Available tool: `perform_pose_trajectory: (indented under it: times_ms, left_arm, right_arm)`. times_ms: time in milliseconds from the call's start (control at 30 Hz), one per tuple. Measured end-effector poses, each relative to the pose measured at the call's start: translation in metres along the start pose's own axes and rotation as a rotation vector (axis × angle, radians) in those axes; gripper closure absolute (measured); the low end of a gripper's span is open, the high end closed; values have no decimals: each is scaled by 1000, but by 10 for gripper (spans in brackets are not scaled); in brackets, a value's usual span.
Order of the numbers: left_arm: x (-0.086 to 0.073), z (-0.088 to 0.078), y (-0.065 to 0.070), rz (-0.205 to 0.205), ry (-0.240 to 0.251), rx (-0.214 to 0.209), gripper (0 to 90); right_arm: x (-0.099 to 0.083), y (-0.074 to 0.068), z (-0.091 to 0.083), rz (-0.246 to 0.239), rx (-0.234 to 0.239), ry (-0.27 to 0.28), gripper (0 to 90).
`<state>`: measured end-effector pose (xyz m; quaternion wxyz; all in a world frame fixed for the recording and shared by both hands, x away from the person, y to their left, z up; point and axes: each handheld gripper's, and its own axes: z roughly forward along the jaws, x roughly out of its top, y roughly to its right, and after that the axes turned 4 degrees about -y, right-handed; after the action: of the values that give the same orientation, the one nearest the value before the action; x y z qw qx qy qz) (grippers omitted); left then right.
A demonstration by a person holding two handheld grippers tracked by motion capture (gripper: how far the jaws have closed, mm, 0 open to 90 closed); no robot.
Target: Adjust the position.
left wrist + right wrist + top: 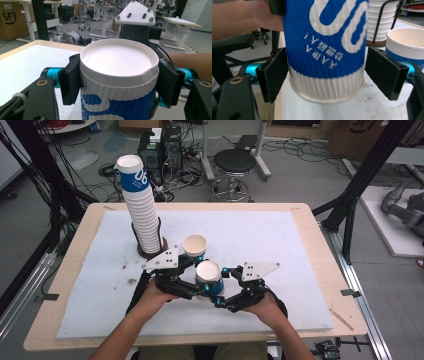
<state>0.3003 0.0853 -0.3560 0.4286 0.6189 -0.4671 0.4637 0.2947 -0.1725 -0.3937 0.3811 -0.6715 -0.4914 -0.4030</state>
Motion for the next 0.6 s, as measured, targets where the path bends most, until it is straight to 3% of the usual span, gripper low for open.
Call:
perform_pose_trajectory:
  times_ms: [333, 400, 600]
  left_arm:
    - [1, 0, 2, 2, 18, -10, 309]
    - [0, 0, 2, 7, 13, -12, 315]
    - [-4, -2, 3, 14, 19, -18, 315]
  right_arm:
    - [1, 1, 2, -13, 20, 5, 229]
    - [2, 0, 1, -38, 38, -23, 285]
    - [4, 0, 0, -70, 23, -63, 325]
